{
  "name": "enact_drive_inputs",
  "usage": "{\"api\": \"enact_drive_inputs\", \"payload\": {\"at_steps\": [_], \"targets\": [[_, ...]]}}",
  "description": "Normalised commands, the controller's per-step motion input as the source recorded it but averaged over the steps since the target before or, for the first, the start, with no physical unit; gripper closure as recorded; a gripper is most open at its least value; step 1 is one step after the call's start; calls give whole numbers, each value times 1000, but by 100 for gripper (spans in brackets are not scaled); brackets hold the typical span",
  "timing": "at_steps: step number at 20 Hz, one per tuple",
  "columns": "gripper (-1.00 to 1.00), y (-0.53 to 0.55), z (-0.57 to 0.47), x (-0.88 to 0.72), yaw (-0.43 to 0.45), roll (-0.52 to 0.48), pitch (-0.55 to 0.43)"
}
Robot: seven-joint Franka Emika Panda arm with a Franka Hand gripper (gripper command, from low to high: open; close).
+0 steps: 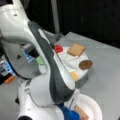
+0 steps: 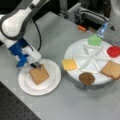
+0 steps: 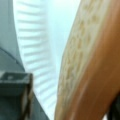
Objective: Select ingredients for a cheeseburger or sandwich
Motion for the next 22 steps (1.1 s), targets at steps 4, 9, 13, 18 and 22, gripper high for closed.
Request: {"api": "enact_drive_inputs", "payload": {"at_steps": [4,9,13,18,22], "targets": [[-100,-23,-23,135,17,178,-102],[-100,-11,2,112,-3,126,-100],[-100,10,99,47,-150,-307,-144],[-100,159,240,-141,-214,-516,-62],[-100,357,279,-342,-247,-633,-49]]}}
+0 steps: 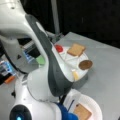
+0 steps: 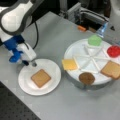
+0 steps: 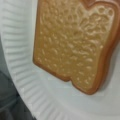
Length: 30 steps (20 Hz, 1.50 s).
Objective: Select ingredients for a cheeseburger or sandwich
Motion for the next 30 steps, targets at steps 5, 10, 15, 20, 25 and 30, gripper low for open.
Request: {"api": "enact_drive_inputs", "payload": {"at_steps": [5,10,15,20,25,30], "targets": [[-100,567,348,-529,-209,-655,-134],[-100,651,187,-599,-148,-550,-151],[-100,703,75,-614,-64,-437,-104],[-100,651,75,-583,-32,-371,-167],[-100,727,133,-788,-157,-424,-66],[-100,492,-79,-549,-113,-350,-128]]}}
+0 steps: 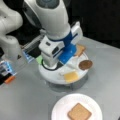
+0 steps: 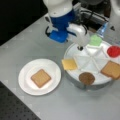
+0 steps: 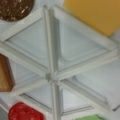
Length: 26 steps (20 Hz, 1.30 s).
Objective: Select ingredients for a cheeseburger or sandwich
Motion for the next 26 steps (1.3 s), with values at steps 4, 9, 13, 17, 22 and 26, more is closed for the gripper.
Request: {"api": "enact_drive_inputs", "payload": {"at_steps": [4,9,13,17,22,26], "targets": [[-100,344,-193,-252,66,-216,-168],[-100,91,-152,-61,175,-153,-127],[-100,-147,-288,-44,181,-241,-113],[-100,-133,-221,-126,176,-232,-53],[-100,-24,-118,-144,59,-196,-62],[-100,86,-158,-179,-31,-126,-67]]}}
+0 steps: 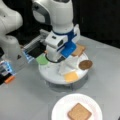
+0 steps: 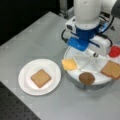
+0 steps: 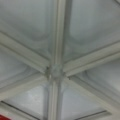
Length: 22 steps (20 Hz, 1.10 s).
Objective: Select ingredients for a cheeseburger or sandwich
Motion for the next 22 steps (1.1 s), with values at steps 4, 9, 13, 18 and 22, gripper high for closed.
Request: {"api": "enact_drive_inputs", "payload": {"at_steps": [4,9,13,18,22], "targets": [[-100,123,-188,-159,-52,-91,-108],[-100,121,-255,-140,-59,-58,-154],[-100,131,-247,-147,-87,-25,-162],[-100,143,-174,-106,-112,-2,-158],[-100,146,-139,-89,-134,10,-137]]}}
